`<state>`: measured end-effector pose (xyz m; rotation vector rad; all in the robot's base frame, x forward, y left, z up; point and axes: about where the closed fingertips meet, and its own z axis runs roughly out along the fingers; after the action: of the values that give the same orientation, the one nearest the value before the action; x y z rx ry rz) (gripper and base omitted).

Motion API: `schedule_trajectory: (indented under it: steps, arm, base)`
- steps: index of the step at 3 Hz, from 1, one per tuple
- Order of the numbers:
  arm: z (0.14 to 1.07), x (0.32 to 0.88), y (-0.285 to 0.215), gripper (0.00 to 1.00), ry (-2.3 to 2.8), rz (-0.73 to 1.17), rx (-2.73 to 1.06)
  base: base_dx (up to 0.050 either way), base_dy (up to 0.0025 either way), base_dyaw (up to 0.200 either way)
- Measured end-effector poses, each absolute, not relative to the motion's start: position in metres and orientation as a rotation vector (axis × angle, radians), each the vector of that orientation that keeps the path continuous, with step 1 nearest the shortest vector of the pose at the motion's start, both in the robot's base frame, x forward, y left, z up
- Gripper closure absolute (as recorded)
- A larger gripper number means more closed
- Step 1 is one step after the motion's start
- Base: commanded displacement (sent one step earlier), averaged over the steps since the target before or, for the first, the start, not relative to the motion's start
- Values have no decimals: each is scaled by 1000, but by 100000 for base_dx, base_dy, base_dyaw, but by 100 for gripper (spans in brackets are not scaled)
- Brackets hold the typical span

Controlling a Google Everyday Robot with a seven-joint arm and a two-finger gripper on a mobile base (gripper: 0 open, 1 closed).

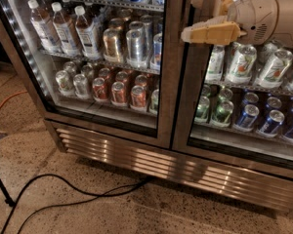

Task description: Open right fridge door

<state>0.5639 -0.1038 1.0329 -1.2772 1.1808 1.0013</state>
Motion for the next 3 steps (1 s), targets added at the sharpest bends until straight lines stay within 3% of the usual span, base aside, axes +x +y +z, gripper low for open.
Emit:
schedule_trajectory:
  steps: [1, 2, 3]
  arm:
    - [1033, 564, -104, 65, 1181, 1001, -1277]
    - [1033, 564, -104, 100, 1181, 1001, -1277]
    - [1033, 564, -104, 100, 1181, 1001, -1277]
  base:
    - [0, 0, 0]
    - [-4999, -2, 10]
    - [-4950, 0, -4]
